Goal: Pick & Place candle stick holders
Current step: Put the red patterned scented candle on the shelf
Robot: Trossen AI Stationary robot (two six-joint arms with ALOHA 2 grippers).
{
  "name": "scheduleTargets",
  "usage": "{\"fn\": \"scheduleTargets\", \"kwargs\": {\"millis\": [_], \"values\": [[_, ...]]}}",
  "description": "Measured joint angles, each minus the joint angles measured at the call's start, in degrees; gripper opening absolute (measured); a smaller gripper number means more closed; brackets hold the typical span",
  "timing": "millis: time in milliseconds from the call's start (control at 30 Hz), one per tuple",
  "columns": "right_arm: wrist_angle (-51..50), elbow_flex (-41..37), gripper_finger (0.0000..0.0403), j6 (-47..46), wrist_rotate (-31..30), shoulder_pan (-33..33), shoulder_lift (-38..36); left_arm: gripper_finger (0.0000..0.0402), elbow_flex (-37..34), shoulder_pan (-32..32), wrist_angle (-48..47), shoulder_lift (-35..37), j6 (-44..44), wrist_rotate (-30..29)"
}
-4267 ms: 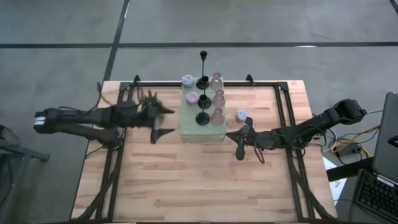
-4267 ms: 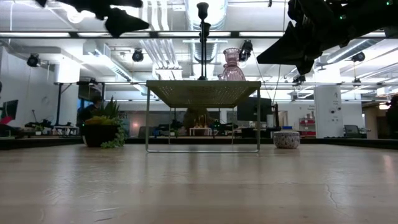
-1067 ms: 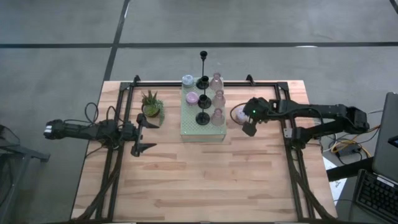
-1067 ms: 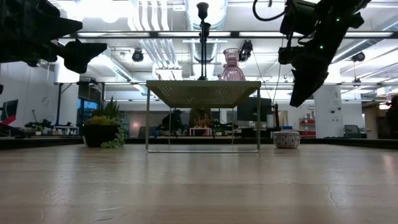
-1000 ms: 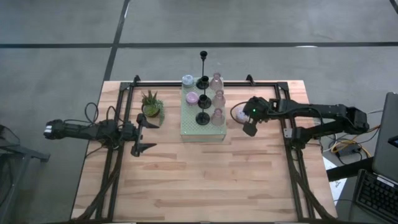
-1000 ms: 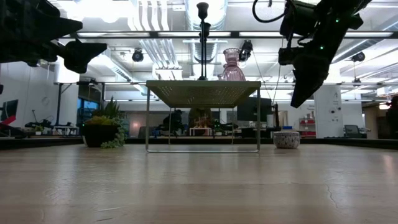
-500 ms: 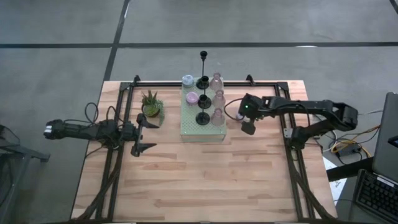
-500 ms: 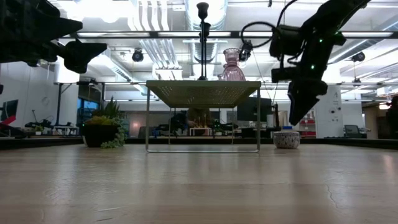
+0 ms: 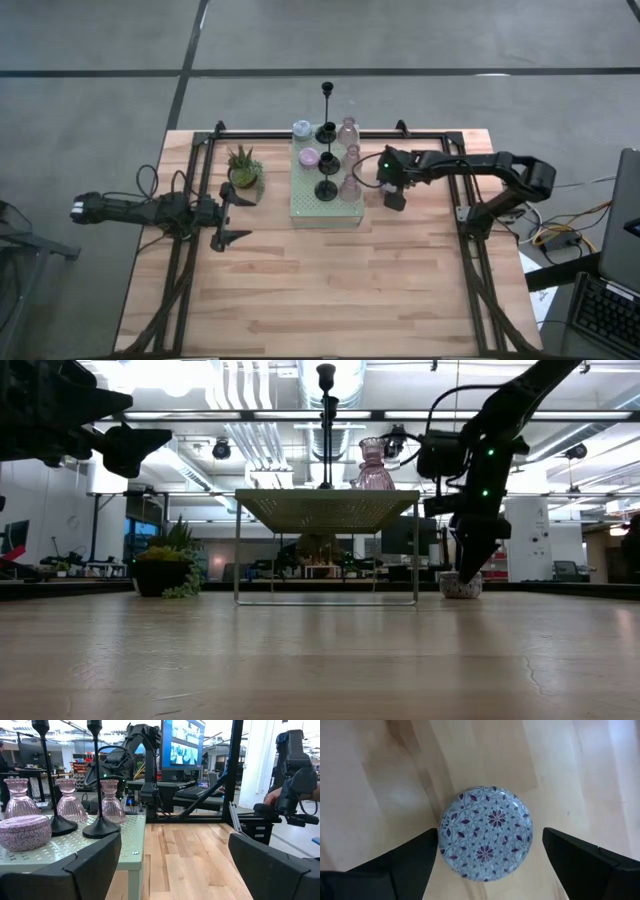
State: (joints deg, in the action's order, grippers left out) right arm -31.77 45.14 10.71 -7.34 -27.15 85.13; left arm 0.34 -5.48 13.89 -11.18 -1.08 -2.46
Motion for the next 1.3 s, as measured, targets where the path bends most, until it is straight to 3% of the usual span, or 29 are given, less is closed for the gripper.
{"fn": "scheduleTargets", "kwargs": {"millis": [400, 1033, 1300], "values": [[0.3, 1.8, 0.0334, 1.6, 0.5, -0.4, 7.0, 0.0374, 0.0, 0.0, 0.0, 0.0, 0.0, 0.0], [1.5, 1.6, 0.0295, -0.7, 2.1, -0.4, 5.7, 0.0374, 0.0, 0.0, -0.3, 0.0, 0.0, 0.0], [-2.1, 1.6, 0.0306, -4.6, 3.5, 0.6, 5.3, 0.0374, 0.0, 0.0, -0.3, 0.0, 0.0, 0.0]]}}
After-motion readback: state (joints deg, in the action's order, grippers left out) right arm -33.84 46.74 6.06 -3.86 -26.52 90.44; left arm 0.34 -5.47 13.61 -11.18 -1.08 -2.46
